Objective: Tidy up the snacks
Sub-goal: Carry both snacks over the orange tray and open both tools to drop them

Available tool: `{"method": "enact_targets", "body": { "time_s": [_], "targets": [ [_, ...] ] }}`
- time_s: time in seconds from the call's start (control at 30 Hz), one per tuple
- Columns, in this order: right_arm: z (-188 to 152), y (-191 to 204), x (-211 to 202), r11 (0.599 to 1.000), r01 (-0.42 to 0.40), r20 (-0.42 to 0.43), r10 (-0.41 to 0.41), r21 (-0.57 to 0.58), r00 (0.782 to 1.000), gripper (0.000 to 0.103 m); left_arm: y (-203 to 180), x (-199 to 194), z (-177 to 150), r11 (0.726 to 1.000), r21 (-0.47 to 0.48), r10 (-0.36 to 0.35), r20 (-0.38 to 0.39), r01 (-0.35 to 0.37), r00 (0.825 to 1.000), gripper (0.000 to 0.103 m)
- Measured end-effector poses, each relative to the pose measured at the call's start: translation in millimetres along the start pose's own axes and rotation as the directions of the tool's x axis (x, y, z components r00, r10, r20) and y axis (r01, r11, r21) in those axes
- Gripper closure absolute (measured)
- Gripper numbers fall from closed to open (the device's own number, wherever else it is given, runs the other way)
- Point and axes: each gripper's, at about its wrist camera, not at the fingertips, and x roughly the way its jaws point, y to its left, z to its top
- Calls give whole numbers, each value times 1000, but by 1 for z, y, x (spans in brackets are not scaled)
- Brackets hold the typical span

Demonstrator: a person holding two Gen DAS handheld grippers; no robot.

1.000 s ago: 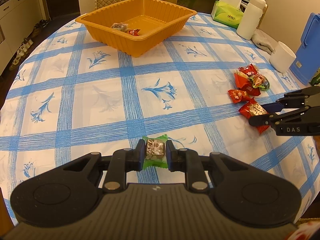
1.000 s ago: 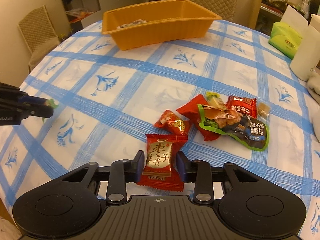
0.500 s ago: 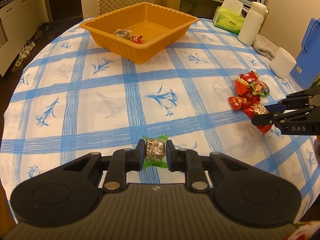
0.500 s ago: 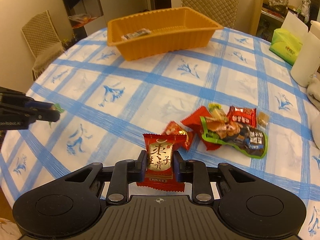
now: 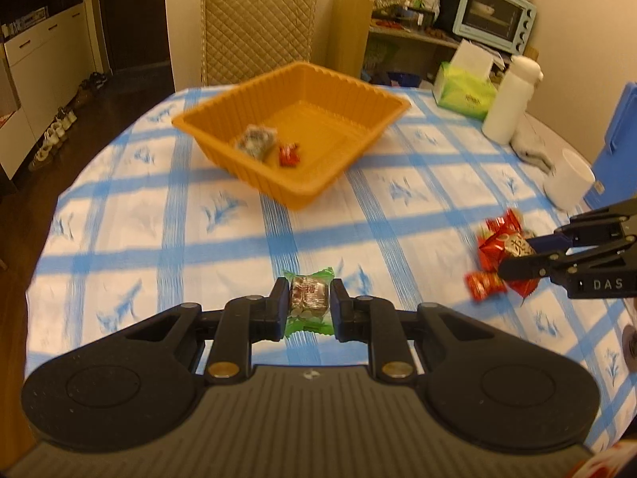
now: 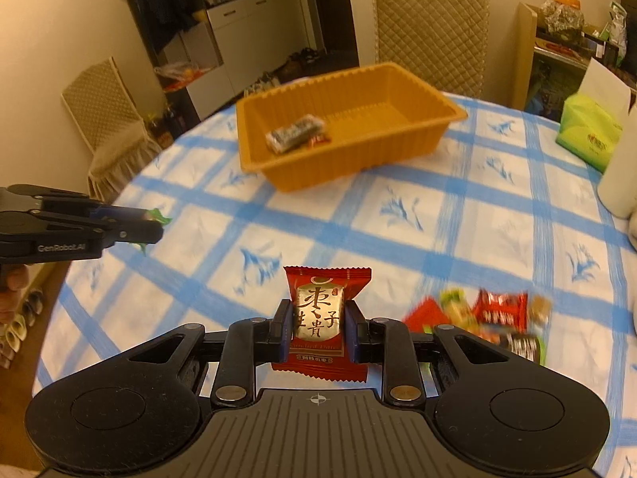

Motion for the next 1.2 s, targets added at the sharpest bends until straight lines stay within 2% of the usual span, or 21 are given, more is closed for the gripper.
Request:
{"method": "enact_targets", "body": {
  "time_s": [0.4,0.73,0.93,1.2],
  "targets": [
    [89,-12,24,998,-19,106,13,58,994,76,12,39,82,999,50,-2,59,-1,998,84],
    [153,-24,61,997,-5,171,-8,73,985,76,22,84,142,999,32,-27,75,24,997,84],
    [179,-41,92,993,30,169,-48,111,984,76,32,113,166,1000,4,-23,60,23,998,84],
    [193,-60,135,985,66,125,-87,159,988,76,39,143,177,1000,-7,-26,30,26,999,84]
  ]
}}
